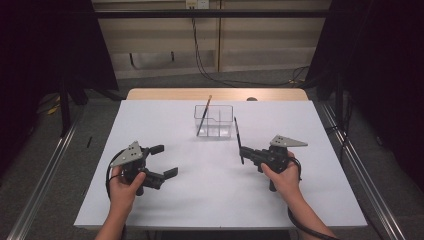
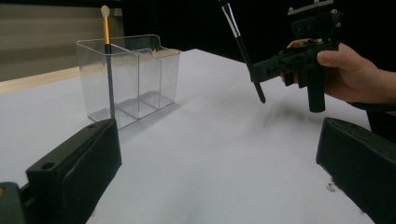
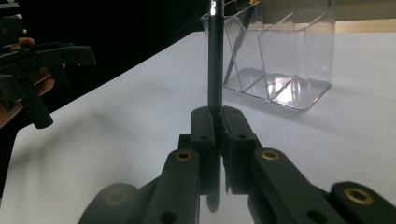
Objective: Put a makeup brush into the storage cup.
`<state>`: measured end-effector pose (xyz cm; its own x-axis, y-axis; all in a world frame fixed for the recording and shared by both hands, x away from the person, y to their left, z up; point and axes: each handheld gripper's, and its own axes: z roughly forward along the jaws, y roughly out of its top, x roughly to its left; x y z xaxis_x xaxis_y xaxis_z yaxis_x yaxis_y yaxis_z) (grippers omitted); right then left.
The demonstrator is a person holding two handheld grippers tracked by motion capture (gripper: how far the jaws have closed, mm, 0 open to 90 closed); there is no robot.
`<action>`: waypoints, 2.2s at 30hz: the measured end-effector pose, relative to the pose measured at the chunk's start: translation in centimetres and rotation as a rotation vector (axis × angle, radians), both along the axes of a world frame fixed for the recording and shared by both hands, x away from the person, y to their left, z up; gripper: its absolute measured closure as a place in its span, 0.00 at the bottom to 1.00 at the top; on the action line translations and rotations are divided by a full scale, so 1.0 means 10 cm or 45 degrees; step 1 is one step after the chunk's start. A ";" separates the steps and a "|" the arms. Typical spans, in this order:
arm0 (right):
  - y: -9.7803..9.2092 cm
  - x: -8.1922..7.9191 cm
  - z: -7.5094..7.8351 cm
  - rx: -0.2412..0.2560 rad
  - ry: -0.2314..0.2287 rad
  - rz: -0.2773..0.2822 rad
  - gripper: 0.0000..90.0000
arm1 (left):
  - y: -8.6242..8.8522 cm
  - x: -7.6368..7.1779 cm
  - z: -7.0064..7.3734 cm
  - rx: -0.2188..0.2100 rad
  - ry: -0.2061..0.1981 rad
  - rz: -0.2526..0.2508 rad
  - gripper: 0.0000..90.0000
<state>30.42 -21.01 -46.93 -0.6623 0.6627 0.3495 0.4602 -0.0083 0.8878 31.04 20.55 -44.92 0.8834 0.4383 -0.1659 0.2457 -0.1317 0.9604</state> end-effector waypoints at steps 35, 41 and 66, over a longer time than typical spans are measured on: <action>0.22 -0.03 0.01 0.025 -0.027 0.129 0.94 | -0.65 0.25 0.01 -0.109 0.109 -0.083 0.00; 0.23 -0.03 -0.01 0.025 -0.025 0.137 0.94 | -0.75 0.29 0.00 -0.113 0.115 -0.106 0.00; 0.31 -0.05 0.00 0.023 -0.048 0.170 0.94 | -1.06 0.44 0.04 -0.160 0.165 -0.133 0.07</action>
<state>29.90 -17.96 -46.88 -0.7571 0.5615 0.3340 0.4247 0.0345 0.9047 35.41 9.98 -44.56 0.8908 0.3139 -0.3286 0.3593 -0.0439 0.9322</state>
